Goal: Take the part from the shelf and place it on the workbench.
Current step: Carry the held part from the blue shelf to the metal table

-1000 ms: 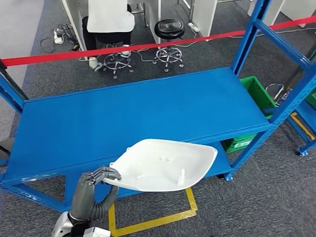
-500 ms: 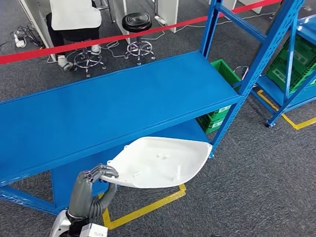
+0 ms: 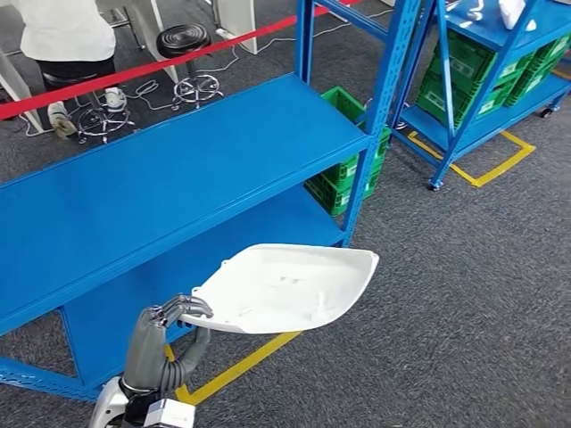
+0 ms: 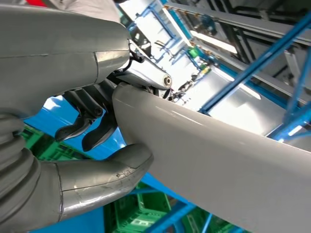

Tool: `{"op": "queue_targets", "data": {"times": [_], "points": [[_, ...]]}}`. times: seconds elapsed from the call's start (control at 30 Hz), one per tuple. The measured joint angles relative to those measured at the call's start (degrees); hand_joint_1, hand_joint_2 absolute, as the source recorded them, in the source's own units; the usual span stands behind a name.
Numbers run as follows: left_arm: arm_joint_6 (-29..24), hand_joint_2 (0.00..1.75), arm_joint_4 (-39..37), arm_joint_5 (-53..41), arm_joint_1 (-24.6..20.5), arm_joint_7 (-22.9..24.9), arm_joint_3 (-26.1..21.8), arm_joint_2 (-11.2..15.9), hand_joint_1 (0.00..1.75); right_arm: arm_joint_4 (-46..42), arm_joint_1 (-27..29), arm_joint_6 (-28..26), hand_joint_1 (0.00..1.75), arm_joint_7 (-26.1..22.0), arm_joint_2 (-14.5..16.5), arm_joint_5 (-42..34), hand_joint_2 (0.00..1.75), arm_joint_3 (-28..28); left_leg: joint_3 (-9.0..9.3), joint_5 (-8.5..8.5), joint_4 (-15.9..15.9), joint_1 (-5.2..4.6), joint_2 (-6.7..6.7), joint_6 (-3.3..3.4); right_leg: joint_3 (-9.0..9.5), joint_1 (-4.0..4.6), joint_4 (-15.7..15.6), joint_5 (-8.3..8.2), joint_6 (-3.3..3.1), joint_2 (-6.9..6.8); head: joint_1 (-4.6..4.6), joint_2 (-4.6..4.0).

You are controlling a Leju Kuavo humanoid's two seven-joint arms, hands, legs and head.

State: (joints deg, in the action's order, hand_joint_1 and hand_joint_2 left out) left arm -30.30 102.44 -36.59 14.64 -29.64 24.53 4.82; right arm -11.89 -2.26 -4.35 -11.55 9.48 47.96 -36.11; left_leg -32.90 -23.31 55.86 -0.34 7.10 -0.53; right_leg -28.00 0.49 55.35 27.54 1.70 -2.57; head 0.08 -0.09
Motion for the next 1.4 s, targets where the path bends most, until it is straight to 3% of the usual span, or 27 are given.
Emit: {"op": "queue_targets", "data": {"times": [0.07, 0.13, 0.17, 0.2, 0.27, 0.33, 0.4, 0.43, 0.5, 0.53, 0.6, 0.67, 0.7, 0.73, 0.77, 0.8, 0.83, 0.9, 0.93, 1.0, 1.07, 1.13, 1.2, 1.23, 1.3, 1.33, 1.4], "points": [[-0.1, 1.75, 0.0, 0.0, 0.1, -0.3, -0.2, 0.0, 1.75, 0.0, 0.2, -0.1, 0.0, 0.2, 0.0, 0.1, 0.0, -0.1, -1.1, -2.94, 2.3, 0.26, -2.32, -0.66, -1.14, -0.22, 0.0, -1.17, -0.83, 1.05, -0.12, 0.0], [-0.1, 1.75, 0.0, 0.0, 0.3, -0.6, -0.4, -0.1, 1.75, 0.0, 0.2, -0.2, 0.0, 0.4, 0.0, 0.2, 0.0, -0.2, -3.29, -8.52, 8.8, 0.44, -5.57, -1.09, -2.65, -0.32, 0.0, -2.55, -1.34, 2.23, -0.35, 0.0], [-0.1, 1.75, 0.0, 0.0, 0.3, -0.6, -0.4, -0.1, 1.75, 0.0, 0.2, -0.2, 0.0, 0.4, 0.0, 0.3, 0.0, -0.2, -4.31, -10.63, 12.7, 0.43, -6.34, -1.15, -3.53, -0.32, 0.0, -3.23, -1.41, 2.87, -0.4, 0.0], [-0.1, 1.75, 0.0, 0.0, 0.4, -0.6, -0.5, -0.1, 1.75, 0.0, 0.2, -0.2, 0.0, 0.4, 0.0, 0.3, 0.0, -0.3, -4.74, -11.42, 15.4, 0.41, -6.66, -1.13, -4.42, -0.31, 0.1, -3.91, -1.4, 3.56, -0.44, 0.0], [-0.1, 1.75, 0.0, 0.0, 0.4, -0.6, -0.5, -0.1, 1.75, 0.0, 0.2, -0.2, 0.0, 0.4, 0.1, 0.3, 0.0, -0.3, -2.99, -9.38, 15.3, 0.41, -6.96, -0.98, -6.21, -0.35, 0.3, -5.23, -1.26, 4.93, -0.43, 0.0], [-0.1, 1.75, 0.0, 0.0, 0.3, -0.7, -0.5, -0.1, 1.75, 0.0, 0.2, -0.3, 0.0, 0.4, 0.1, 0.3, 0.0, -0.4, 2.03, -6.49, 8.5, 0.61, -8.49, -0.8, -7.93, -0.49, 0.7, -6.45, -0.82, 6.33, -0.45, 0.0], [-0.2, 1.75, 0.0, 0.0, 0.3, -0.7, -0.6, -0.1, 1.75, 0.0, 0.1, -0.3, 0.0, 0.4, 0.1, 0.3, 0.0, -0.6, 6.52, -6.49, 1.4, 0.85, -10.74, -0.5, -9.27, -0.47, 1.1, -7.67, -0.18, 7.65, -0.44, 0.0], [-0.2, 1.75, 0.0, 0.0, 0.3, -0.7, -0.6, -0.1, 1.75, 0.0, 0.1, -0.3, 0.0, 0.4, 0.1, 0.3, 0.0, -0.7, 7.43, -6.95, -0.3, 0.83, -11.32, -0.3, -9.7, -0.47, 1.2, -8.31, 0.13, 8.21, -0.46, 0.0], [-0.3, 1.75, 0.0, -0.1, 0.3, -0.7, -0.6, -0.2, 1.75, 0.0, 0.4, -0.3, 0.0, 0.4, 0.1, 0.3, 0.0, -0.8, 7.0, -6.63, -0.5, 0.7, -10.35, 0.35, -10.26, -0.61, 1.1, -9.42, 0.77, 9.11, -0.48, 0.0], [-0.3, 1.75, 0.0, -0.1, 0.3, -0.8, -0.6, -0.2, 1.75, 0.0, 0.5, -0.3, 0.0, 0.4, 0.1, 0.2, 0.0, -0.9, 6.55, -6.18, -0.4, 0.68, -9.65, 0.8, -10.66, -0.58, 1.4, -8.96, 1.05, 8.52, -0.43, 0.01], [-0.4, 1.75, 0.1, -0.1, 0.3, -0.8, -0.7, -0.3, 1.75, 0.0, 0.7, -0.1, 0.0, 0.6, 0.1, 0.3, 0.0, -1.0, 5.41, -5.0, -0.4, 0.71, -8.1, 1.71, -12.04, -0.54, 5.0, -4.77, 1.5, 5.88, -0.08, 0.01], [-0.5, 1.75, 0.1, -0.2, 0.4, -0.8, -0.7, -0.4, 1.75, 0.0, 0.6, 0.0, 0.0, 0.7, 0.1, 0.4, 0.0, -1.0, 3.96, -3.74, -0.4, 0.42, -6.67, 2.07, -13.84, -0.6, 12.8, 1.27, 1.87, 3.5, 0.23, 0.0], [-0.4, 1.75, 0.1, -0.1, 0.4, -0.7, -0.7, -0.4, 1.75, 0.0, 0.4, 0.0, 0.0, 0.6, 0.1, 0.5, 0.0, -1.0, 3.16, -3.1, -0.3, 0.32, -5.86, 2.06, -14.36, -0.7, 16.5, 2.88, 2.03, 3.11, 0.26, 0.0], [-0.4, 1.75, 0.1, -0.1, 0.4, -0.7, -0.8, -0.4, 1.75, 0.0, 0.4, 0.0, 0.0, 0.6, 0.1, 0.6, 0.0, -1.1, 2.3, -2.46, -0.3, 0.24, -5.02, 2.03, -14.13, -0.78, 18.9, 3.0, 2.14, 2.93, 0.27, 0.0], [-0.3, 1.75, 0.1, 0.0, 0.4, -0.7, -0.8, -0.4, 1.75, 0.0, 0.3, 0.0, 0.0, 0.6, 0.1, 0.6, 0.0, -1.2, 1.46, -1.85, -0.3, 0.17, -4.22, 1.97, -12.96, -0.84, 19.3, 1.91, 2.21, 2.81, 0.28, 0.0], [-0.2, 1.75, 0.1, 0.1, 0.3, -0.8, -0.8, -0.4, 1.75, 0.0, 0.3, 0.0, 0.0, 0.6, 0.1, 0.7, 0.0, -1.3, 0.68, -1.26, -0.2, 0.1, -3.5, 1.85, -10.69, -0.88, 17.5, 0.28, 2.22, 2.53, 0.28, 0.0], [-0.2, 1.75, 0.1, 0.3, 0.3, -0.8, -0.8, -0.5, 1.75, 0.0, 0.3, 0.0, 0.0, 0.6, 0.1, 0.7, 0.0, -1.4, 0.06, -0.72, -0.2, 0.03, -2.88, 1.68, -7.43, -0.9, 14.0, -0.89, 2.16, 1.75, 0.28, 0.0], [-0.1, 1.75, 0.1, 0.4, 0.3, -0.8, -0.9, -0.5, 1.75, 0.0, 0.1, 0.0, 0.0, 0.5, 0.1, 0.7, 0.0, -1.5, -0.72, 0.22, -0.1, -0.16, -1.79, 1.17, -0.53, -0.57, 4.7, -0.27, 1.88, -0.41, 0.2, 0.0], [-0.1, 1.75, 0.1, 0.4, 0.3, -0.8, -0.9, -0.5, 1.75, -0.1, -0.1, -0.1, 0.0, 0.5, 0.1, 0.7, 0.0, -1.6, -0.88, 0.71, -0.1, -0.16, -1.18, 0.9, 1.41, -0.3, 1.5, 0.5, 1.63, -1.05, 0.15, 0.0], [0.0, 1.75, 0.1, 0.4, 0.2, -0.8, -1.0, -0.6, 1.75, -0.1, -0.2, -0.1, 0.0, 0.5, 0.1, 0.7, 0.0, -1.7, -1.17, 1.66, -0.1, 0.09, 0.03, 0.36, 1.68, 0.2, -0.7, 0.67, 0.77, -0.48, -0.03, 0.0], [0.0, 1.75, 0.1, 0.5, 0.3, -0.8, -1.0, -0.6, 1.75, -0.1, 0.1, -0.1, 0.0, 0.7, 0.1, 0.8, 0.0, -1.9, -1.79, 0.2, 0.9, 0.47, -1.32, -0.34, 0.49, 0.24, -0.7, -0.51, -0.2, 0.55, -0.09, 0.0], [0.0, 1.75, 0.1, 0.6, 0.5, -1.0, -1.0, -0.7, 1.75, -0.1, 0.2, -0.3, 0.0, 0.8, 0.2, 1.0, 0.0, -2.2, -3.47, -5.26, 6.1, 0.61, -4.72, -0.82, -0.91, 0.12, -0.7, -2.01, -0.99, 1.59, -0.2, 0.0], [-0.1, 1.75, 0.1, 0.6, 0.6, -1.1, -1.0, -0.6, 1.75, -0.1, 0.2, -0.5, 0.0, 0.9, 0.2, 1.1, 0.0, -2.5, -5.46, -10.15, 13.8, 0.47, -6.49, -0.73, -2.85, 0.17, -0.6, -3.64, -1.29, 2.94, -0.26, 0.0], [-0.1, 1.75, 0.1, 0.7, 0.6, -1.2, -1.0, -0.6, 1.75, -0.1, 0.2, -0.5, 0.0, 0.9, 0.3, 1.1, 0.0, -2.6, -5.67, -10.62, 16.2, 0.37, -6.74, -0.58, -3.95, 0.19, -0.5, -4.43, -1.29, 3.68, -0.27, 0.0], [-0.1, 1.75, 0.1, 0.7, 0.6, -1.3, -1.0, -0.6, 1.75, -0.1, 0.3, -0.6, 0.0, 0.9, 0.3, 1.1, 0.0, -2.8, -3.3, -8.18, 15.1, 0.27, -7.05, -0.24, -6.03, 0.17, -0.2, -5.91, -1.19, 5.08, -0.25, 0.0], [-0.1, 1.75, 0.1, 0.8, 0.5, -1.3, -1.0, -0.6, 1.75, -0.1, 0.3, -0.7, 0.0, 0.9, 0.3, 1.1, 0.0, -2.8, -0.71, -6.54, 11.7, 0.3, -7.68, -0.06, -7.03, 0.11, 0.0, -6.62, -1.05, 5.8, -0.26, 0.0], [0.0, 1.75, 0.1, 1.0, 0.4, -1.4, -1.0, -0.7, 1.75, -0.1, 0.2, -0.8, 0.0, 0.8, 0.3, 1.1, 0.0, -2.9, 4.89, -5.66, 3.4, 0.43, -10.01, 0.25, -8.75, 0.13, 0.4, -7.94, -0.58, 7.15, -0.25, 0.0]]}}
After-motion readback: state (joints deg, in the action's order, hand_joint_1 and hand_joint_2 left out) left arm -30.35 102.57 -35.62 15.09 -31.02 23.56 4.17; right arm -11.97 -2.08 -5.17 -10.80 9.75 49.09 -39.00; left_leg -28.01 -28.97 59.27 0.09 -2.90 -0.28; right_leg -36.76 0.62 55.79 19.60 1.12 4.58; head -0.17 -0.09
